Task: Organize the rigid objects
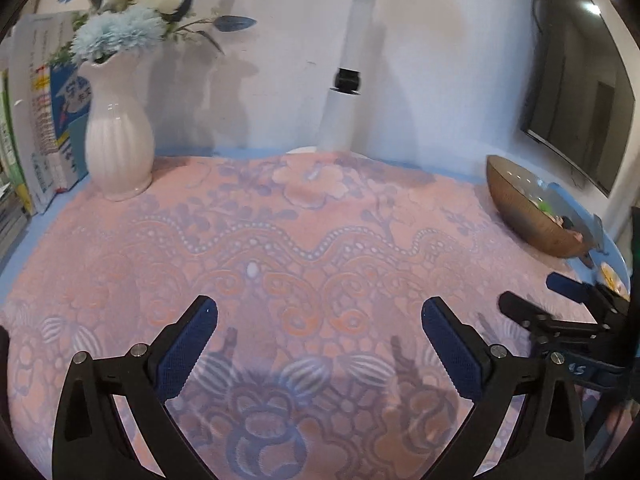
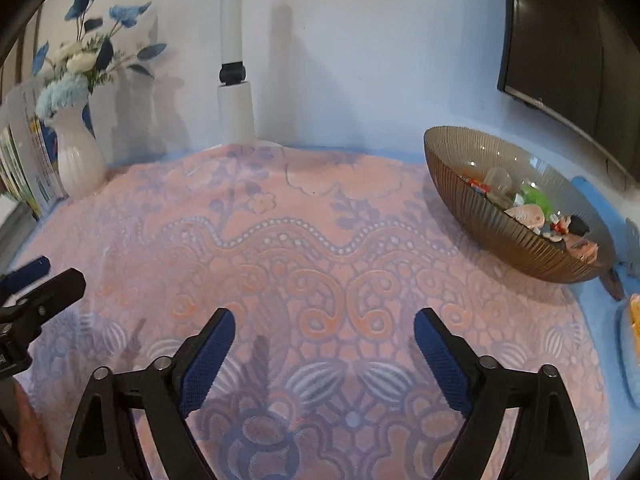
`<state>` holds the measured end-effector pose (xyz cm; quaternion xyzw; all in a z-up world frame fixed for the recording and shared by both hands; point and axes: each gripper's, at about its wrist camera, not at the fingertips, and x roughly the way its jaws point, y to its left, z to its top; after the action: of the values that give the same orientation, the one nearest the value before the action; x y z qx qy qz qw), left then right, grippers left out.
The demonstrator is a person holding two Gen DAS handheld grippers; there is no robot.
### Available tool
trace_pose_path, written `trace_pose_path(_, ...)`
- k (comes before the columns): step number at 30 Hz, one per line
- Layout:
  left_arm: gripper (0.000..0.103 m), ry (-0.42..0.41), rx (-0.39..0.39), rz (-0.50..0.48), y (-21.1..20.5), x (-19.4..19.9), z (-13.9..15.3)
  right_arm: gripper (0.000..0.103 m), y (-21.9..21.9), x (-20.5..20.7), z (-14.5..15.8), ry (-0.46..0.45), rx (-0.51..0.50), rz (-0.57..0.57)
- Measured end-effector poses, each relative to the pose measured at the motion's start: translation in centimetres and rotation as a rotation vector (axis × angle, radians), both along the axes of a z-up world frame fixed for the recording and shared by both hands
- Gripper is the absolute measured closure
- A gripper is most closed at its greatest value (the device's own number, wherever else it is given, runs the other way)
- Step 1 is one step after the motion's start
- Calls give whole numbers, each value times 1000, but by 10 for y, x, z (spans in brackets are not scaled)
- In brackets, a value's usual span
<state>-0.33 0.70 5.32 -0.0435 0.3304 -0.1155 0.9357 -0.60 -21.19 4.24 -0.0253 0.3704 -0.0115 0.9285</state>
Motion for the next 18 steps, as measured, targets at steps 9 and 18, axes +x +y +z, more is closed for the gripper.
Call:
trace_pose_path(9,1,-54,64,-15,-9,-12,4,2,18,-4,0,-21,-144,-3)
trace_pose_path(18,1,-64,93,-16,-14,-14,4,1,16,-7,2,-35,-136,-5)
